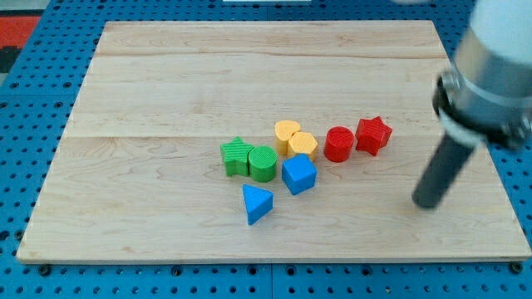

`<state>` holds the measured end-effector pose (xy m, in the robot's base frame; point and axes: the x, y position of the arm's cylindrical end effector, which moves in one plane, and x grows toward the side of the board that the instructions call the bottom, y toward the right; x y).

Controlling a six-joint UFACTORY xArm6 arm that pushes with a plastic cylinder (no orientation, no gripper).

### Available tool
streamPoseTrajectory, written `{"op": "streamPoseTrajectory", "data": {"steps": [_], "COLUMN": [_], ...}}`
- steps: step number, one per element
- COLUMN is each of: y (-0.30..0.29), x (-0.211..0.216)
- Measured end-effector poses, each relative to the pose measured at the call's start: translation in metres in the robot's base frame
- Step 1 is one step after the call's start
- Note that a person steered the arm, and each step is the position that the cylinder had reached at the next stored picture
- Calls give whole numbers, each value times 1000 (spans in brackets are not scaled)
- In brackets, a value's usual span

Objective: Place the green star diagonally to the green circle

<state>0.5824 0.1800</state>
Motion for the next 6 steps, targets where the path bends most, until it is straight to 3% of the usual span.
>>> {"op": "streamPoseTrajectory", "data": {"steps": [1,2,3,5,6], "y": [-93,-203,-227,-193,-133], "x": [35,19,-41,-127,-130]}}
